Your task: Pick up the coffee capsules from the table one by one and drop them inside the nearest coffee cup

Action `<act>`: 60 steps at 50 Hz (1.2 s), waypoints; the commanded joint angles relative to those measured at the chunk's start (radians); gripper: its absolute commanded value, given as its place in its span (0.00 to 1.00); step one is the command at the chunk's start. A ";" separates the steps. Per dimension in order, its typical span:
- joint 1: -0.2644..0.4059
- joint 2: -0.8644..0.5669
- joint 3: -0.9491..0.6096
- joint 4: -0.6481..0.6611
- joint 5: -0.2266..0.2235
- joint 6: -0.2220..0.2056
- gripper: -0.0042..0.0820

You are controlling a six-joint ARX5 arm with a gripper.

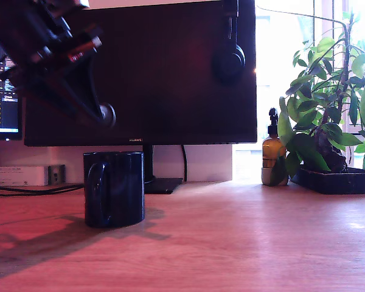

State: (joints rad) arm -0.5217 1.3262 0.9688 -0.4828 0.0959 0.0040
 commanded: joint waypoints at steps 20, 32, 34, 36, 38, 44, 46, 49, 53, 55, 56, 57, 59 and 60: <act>-0.002 0.137 0.099 -0.028 -0.027 0.026 0.27; -0.008 0.224 0.177 -0.078 -0.053 0.058 0.27; -0.008 0.236 0.186 -0.087 -0.055 0.058 0.27; -0.009 0.245 0.190 -0.091 -0.057 0.058 0.27; -0.009 0.255 0.195 -0.095 -0.056 0.058 0.27; -0.011 0.259 0.195 -0.094 -0.058 0.076 0.27; -0.011 0.259 0.195 -0.093 -0.060 0.076 0.27; -0.011 0.259 0.195 -0.097 -0.060 0.076 0.27; -0.011 0.259 0.195 -0.102 -0.060 0.076 0.27; -0.011 0.259 0.195 -0.101 -0.060 0.076 0.27; -0.011 0.259 0.195 -0.101 -0.060 0.076 0.27; -0.011 0.259 0.195 -0.100 -0.061 0.076 0.27; -0.011 0.259 0.195 -0.099 -0.061 0.076 0.27; -0.011 0.259 0.195 -0.099 -0.062 0.084 0.27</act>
State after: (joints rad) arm -0.5285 1.5780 1.1591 -0.5842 0.0341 0.0719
